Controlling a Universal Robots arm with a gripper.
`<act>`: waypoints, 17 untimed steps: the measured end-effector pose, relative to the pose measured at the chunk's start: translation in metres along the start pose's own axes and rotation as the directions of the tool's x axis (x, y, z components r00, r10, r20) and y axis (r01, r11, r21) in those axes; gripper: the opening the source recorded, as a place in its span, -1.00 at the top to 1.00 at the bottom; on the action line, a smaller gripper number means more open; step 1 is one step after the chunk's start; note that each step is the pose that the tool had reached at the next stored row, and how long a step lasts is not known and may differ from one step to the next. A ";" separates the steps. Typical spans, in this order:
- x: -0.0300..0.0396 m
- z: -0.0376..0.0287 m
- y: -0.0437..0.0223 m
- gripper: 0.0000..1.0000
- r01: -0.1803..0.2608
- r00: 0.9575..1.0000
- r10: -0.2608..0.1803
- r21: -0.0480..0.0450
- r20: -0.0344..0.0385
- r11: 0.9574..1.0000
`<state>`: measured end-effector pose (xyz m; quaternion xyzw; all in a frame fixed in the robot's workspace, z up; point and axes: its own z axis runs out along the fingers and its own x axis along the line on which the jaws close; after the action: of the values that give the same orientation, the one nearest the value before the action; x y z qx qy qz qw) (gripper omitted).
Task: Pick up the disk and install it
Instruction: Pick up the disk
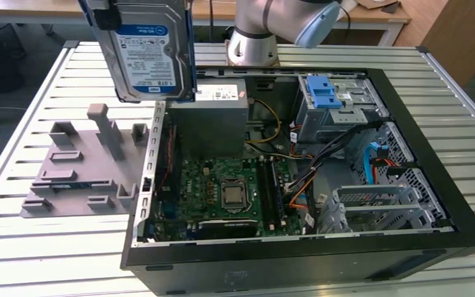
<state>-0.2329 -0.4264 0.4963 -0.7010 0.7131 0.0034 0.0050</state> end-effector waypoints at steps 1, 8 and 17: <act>0.0014 -0.0001 -0.0013 0.27 0.000 1.000 0.000 0.000 0.000 1.000; 0.0104 -0.0001 -0.0103 0.27 0.000 1.000 0.000 0.000 0.000 1.000; 0.0182 -0.0002 -0.0281 0.27 0.000 1.000 0.000 -0.002 0.000 1.000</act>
<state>-0.2051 -0.4450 0.4963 -0.7010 0.7131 0.0039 0.0044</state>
